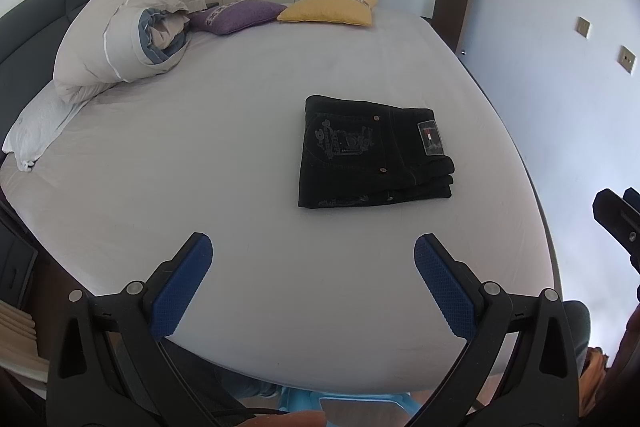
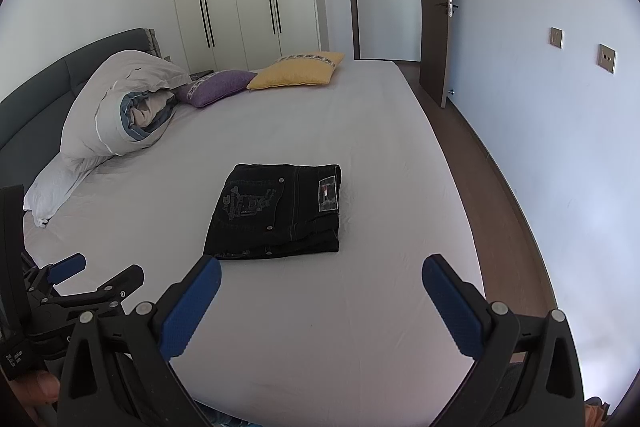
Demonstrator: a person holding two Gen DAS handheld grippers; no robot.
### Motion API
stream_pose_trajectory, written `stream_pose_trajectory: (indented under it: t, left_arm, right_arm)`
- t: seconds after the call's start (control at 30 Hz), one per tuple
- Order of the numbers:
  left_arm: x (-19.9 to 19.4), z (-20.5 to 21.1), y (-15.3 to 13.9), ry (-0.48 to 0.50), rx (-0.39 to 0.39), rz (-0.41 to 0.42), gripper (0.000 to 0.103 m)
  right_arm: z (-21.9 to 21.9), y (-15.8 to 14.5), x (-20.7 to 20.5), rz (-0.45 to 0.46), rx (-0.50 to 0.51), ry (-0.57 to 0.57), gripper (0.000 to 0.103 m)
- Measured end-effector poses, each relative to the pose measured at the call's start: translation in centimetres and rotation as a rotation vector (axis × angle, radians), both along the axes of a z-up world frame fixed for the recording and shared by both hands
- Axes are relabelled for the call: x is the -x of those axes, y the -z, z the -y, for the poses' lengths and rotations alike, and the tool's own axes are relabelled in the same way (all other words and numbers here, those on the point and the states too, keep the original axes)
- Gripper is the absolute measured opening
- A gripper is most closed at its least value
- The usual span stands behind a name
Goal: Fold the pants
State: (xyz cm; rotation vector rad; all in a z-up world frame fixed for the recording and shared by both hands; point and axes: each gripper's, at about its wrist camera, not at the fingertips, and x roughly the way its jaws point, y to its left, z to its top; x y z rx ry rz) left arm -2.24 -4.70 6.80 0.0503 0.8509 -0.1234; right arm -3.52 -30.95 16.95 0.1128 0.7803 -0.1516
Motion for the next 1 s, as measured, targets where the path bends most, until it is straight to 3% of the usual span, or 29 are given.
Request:
stream_pose_trajectory:
  t: [1.0]
  left_arm:
    - [0.33,0.09,0.61,0.001,0.000,-0.007,0.103]
  right_arm:
    - [-0.20,0.18,0.07,-0.003,-0.003,-0.002,0.103]
